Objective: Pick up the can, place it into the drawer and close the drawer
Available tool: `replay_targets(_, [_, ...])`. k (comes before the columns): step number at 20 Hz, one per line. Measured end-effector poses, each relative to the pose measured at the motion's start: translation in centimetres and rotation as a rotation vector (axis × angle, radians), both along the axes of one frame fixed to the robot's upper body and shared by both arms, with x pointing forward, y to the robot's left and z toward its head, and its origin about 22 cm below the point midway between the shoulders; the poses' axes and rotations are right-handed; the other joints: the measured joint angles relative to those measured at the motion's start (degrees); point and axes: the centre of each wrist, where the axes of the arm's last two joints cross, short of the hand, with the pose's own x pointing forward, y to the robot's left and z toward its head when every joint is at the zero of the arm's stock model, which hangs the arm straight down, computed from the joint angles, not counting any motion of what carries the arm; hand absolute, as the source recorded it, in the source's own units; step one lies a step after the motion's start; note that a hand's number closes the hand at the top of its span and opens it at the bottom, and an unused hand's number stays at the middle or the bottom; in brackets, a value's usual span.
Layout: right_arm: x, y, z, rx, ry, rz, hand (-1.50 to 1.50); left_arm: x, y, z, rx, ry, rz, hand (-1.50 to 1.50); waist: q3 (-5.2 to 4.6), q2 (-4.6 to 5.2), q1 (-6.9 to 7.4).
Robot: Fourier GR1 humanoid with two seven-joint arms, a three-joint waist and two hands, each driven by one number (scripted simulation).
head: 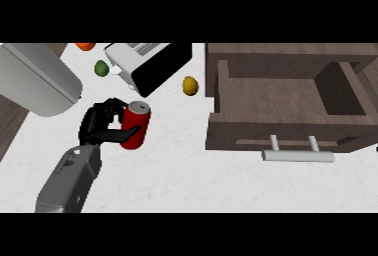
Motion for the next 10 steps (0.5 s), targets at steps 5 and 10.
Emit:
replay_targets(5, [-0.2,-0.7,0.1,-0.001,-0.003,-0.007,-1.5,1.2,-3.6,3.7,0.027,-0.042,-0.025,1.5,-0.02,0.03,-0.07])
replay_targets(10, [-0.2,-0.6,0.4,0.002,-0.016,-0.009,-1.5,1.3,-7.2,8.8,0.056,-0.095,-0.049,1.5,-0.04,0.14,-0.28])
